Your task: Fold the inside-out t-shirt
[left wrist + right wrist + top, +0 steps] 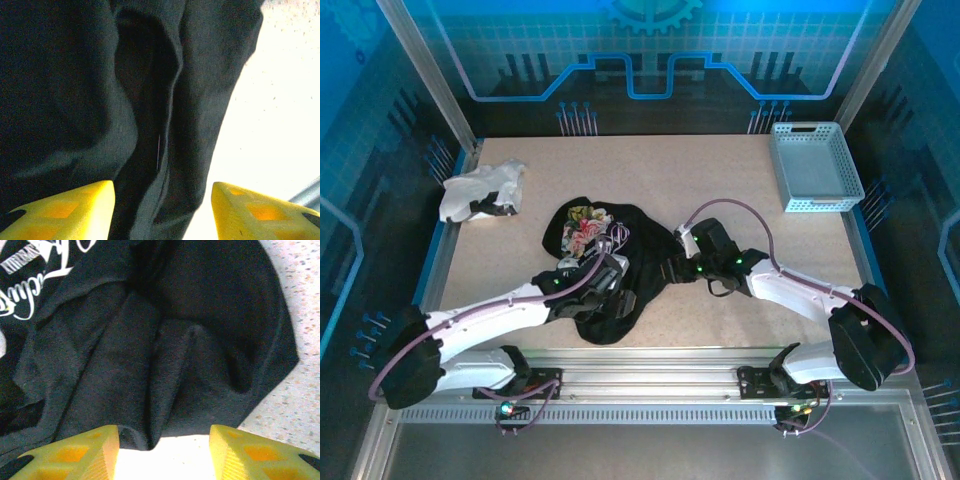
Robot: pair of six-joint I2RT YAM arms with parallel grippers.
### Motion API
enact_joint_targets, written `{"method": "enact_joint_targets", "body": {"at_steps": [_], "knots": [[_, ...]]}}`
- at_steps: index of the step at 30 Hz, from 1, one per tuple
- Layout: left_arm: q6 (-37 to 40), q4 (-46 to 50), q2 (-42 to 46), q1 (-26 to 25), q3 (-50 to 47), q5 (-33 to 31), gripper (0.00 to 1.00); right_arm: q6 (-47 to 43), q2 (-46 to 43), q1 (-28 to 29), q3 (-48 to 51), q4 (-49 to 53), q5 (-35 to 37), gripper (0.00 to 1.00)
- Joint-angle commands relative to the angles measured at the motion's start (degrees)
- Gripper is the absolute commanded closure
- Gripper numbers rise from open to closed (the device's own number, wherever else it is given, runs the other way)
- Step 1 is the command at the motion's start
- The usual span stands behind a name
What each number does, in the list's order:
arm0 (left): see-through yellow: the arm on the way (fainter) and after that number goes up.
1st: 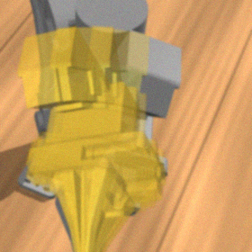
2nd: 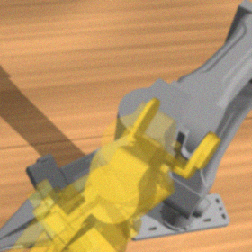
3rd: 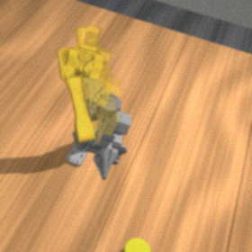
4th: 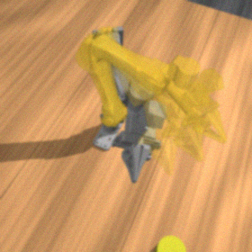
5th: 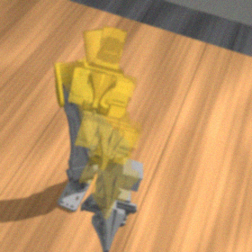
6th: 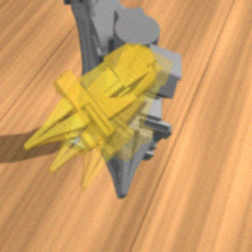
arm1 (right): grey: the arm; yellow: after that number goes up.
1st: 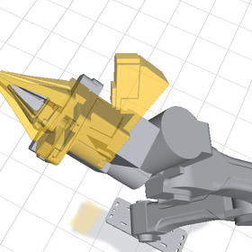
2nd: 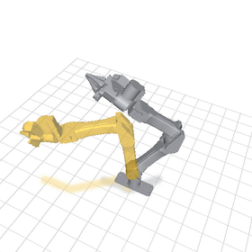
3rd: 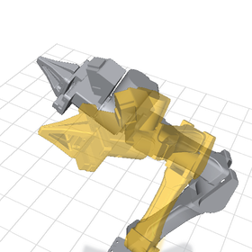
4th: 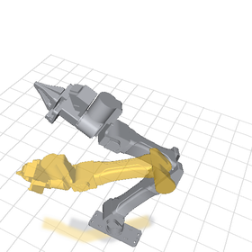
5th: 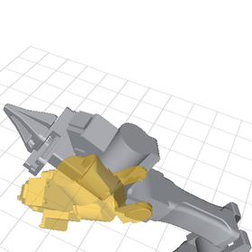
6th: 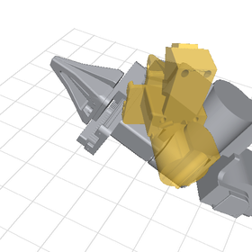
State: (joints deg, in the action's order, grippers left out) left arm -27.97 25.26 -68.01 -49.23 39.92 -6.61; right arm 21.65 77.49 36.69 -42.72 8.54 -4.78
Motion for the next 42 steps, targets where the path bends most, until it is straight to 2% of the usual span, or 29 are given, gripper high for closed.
{"method": "enact_joint_targets", "body": {"at_steps": [1,5,8,11,13,14,19,21,28,32,35,38,42], "knots": [[-3.83,8.66,2.43,-0.44,-2.12,3.83,0.46,0.82,-0.81,2.4,2.07,-0.51,-4.39,0.49],[-4.45,9.48,1.86,-0.43,-3.57,6.41,0.47,4.28,1.93,8.19,3.14,-3.55,-5.46,0.47],[-4.01,7.28,-0.2,-0.34,-4.28,8.13,0.49,8.34,6.16,10.22,4.12,-9.85,-6.3,0.46],[-3.22,7.17,-3.26,-0.34,-3.85,7.5,0.55,11.08,11.12,10.64,3.7,-15.46,-7.51,0.46],[-2.91,7.26,-4.43,-0.34,-3.58,6.56,0.64,11.66,13.75,10.72,2.8,-18.09,-7.71,0.47],[-2.78,7.24,-4.5,-0.34,-3.54,6.44,0.68,11.68,14.67,10.69,2.18,-18.42,-7.49,0.5],[-2.62,4.94,-2.14,-0.18,-3.56,6.76,1.0,9.72,12.56,8.97,1.17,-17.86,-6.77,0.92],[-2.58,3.05,0.13,-0.02,-3.29,7.9,1.0,7.08,8.05,6.92,0.36,-13.88,-5.75,1.0],[-2.86,-12.75,11.73,2.49,0.11,16.19,1.0,-5.04,-11.66,-0.88,-8.14,6.22,-1.74,1.0],[-1.68,-17.0,12.13,3.13,7.82,18.79,1.0,-11.4,-15.43,-3.83,-18.47,14.65,-1.4,1.0],[-2.3,-20.95,11.46,3.92,12.35,18.86,1.0,-15.39,-13.53,-5.39,-26.19,18.26,-0.87,1.0],[-3.58,-22.25,10.62,5.72,14.79,17.88,1.0,-16.14,-7.52,-6.79,-31.59,19.33,-0.59,0.99],[-4.34,-19.06,10.44,10.32,15.9,14.06,1.0,-15.46,5.97,-7.26,-38.42,21.59,-2.15,0.84]]}}
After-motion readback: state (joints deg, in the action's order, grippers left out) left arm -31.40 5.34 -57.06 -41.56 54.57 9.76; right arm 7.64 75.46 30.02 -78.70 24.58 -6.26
